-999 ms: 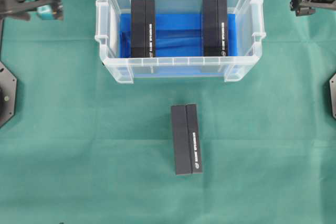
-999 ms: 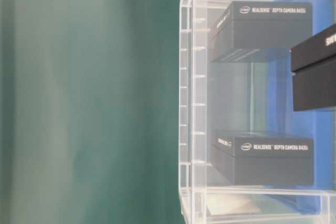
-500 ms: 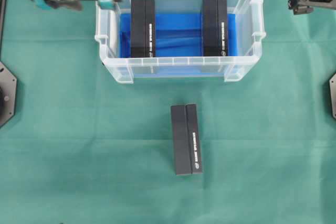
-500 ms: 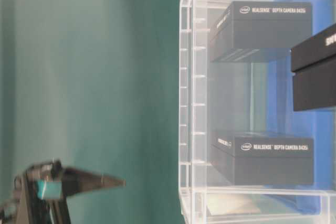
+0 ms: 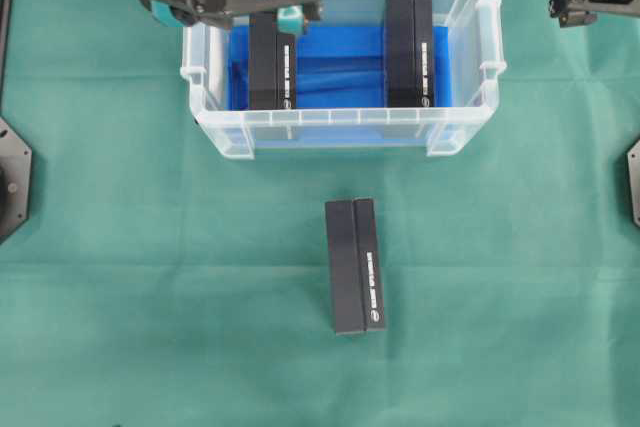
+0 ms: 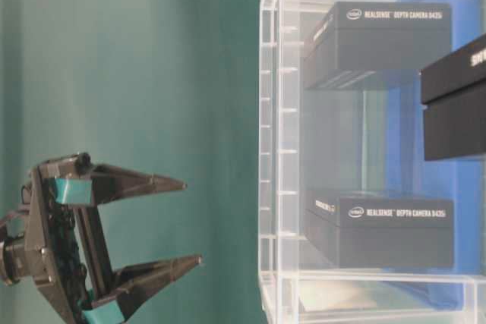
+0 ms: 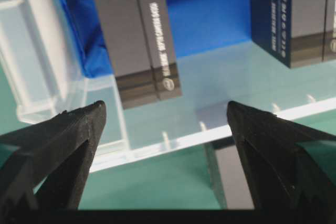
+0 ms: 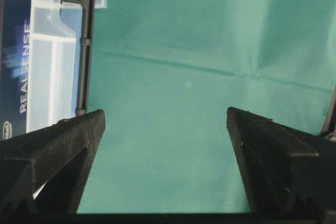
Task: Take out the box from the case.
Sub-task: 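Move the open left gripper over the left black box pair in the case, then lower the left gripper around the left box pair and close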
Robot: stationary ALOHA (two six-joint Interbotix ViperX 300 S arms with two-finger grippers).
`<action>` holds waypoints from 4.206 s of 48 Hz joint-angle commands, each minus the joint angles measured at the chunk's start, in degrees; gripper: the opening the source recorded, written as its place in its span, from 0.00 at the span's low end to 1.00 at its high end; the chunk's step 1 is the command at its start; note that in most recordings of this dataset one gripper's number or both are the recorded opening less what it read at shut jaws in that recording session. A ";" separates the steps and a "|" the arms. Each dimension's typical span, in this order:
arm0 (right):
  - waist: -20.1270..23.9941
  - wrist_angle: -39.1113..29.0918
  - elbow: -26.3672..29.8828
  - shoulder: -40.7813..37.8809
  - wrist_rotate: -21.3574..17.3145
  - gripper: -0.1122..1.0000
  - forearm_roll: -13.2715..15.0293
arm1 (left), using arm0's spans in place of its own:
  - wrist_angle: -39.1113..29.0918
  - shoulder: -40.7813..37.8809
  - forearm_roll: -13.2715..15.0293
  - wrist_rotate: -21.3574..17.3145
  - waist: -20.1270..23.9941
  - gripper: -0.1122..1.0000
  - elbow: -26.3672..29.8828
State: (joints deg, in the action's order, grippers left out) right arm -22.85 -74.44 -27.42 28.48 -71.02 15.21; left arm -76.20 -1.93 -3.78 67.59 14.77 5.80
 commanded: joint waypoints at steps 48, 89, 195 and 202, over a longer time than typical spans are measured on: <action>-0.09 0.88 0.53 0.26 0.00 0.94 0.26 | -0.97 0.79 -0.44 0.18 -0.18 0.99 0.97; -0.09 1.76 0.44 0.26 0.18 0.94 0.44 | 0.26 -0.70 -4.57 4.13 -0.53 0.99 -2.64; -0.09 5.10 -0.53 1.05 0.35 0.94 0.88 | 15.29 -7.73 -6.59 8.79 0.62 0.99 -12.39; 0.00 5.10 -0.62 1.05 0.35 0.94 0.88 | 15.29 -7.91 -6.59 8.79 0.62 0.99 -12.57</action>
State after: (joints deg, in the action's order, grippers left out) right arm -22.85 -69.61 -28.65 28.92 -70.58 15.82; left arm -61.08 -10.63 -10.02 76.46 15.29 -7.29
